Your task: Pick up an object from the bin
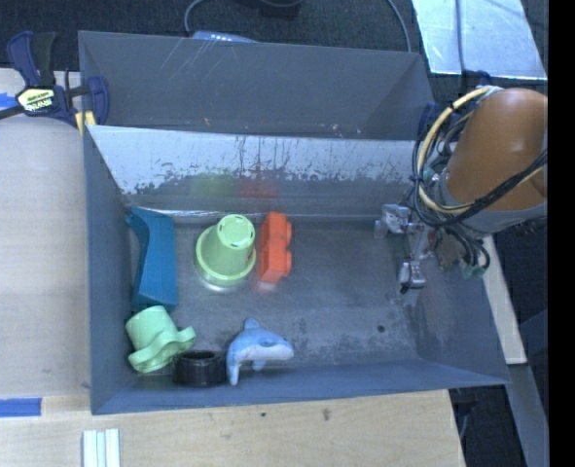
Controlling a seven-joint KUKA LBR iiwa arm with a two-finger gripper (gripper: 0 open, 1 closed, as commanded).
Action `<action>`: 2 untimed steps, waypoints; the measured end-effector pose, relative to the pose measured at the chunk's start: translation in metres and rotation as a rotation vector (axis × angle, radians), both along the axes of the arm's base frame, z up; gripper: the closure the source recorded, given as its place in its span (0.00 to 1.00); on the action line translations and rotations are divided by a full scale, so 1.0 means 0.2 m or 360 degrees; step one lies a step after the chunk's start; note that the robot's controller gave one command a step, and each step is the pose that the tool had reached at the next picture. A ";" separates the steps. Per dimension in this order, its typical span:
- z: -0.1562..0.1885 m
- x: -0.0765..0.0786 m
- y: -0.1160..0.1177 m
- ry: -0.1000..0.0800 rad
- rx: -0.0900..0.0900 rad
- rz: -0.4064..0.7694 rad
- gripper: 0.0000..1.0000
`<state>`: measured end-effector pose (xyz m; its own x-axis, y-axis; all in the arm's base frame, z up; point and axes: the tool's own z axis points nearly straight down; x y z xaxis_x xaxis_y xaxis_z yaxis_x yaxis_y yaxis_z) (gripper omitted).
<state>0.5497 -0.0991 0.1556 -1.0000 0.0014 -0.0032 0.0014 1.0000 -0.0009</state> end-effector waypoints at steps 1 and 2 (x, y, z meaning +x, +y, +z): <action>-0.04 0.21 0.14 0.0001 -0.0002 -0.0060 0.00; -0.22 0.33 0.30 -0.0005 0.0000 0.0131 0.00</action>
Offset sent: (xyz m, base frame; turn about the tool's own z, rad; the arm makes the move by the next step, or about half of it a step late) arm 0.0676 0.0733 -0.0656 -0.1505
